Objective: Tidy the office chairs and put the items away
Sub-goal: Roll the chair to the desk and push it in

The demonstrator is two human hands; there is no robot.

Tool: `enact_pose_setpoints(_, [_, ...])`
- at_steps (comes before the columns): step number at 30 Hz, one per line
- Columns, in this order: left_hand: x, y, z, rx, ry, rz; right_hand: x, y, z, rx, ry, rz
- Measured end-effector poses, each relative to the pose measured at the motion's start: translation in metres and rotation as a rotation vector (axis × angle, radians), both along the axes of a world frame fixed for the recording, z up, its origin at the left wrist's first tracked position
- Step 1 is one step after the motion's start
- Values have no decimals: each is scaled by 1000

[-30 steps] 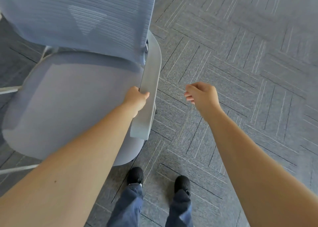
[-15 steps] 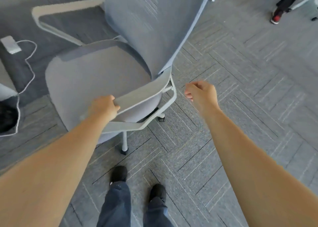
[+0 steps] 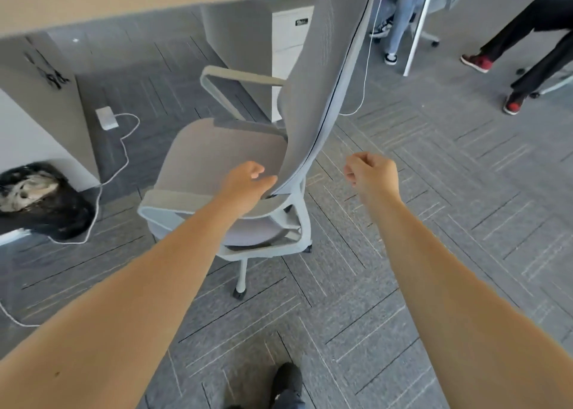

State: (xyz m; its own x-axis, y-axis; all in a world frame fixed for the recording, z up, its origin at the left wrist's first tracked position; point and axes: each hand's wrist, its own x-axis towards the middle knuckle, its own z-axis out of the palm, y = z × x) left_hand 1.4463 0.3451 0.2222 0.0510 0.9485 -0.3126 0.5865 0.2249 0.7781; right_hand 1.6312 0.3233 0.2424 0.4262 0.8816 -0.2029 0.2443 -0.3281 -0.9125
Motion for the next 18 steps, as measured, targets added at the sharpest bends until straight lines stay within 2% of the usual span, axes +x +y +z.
enact_pose_setpoints(10, [31, -4, 82, 182, -117, 92, 20, 26, 63, 137, -39, 132])
enact_pose_setpoints(15, [67, 16, 110, 392, 21, 259, 45, 65, 88, 204, -82, 303])
enact_pose_setpoints(18, [88, 29, 121, 405, 124, 356, 61, 88, 99, 223, -89, 413])
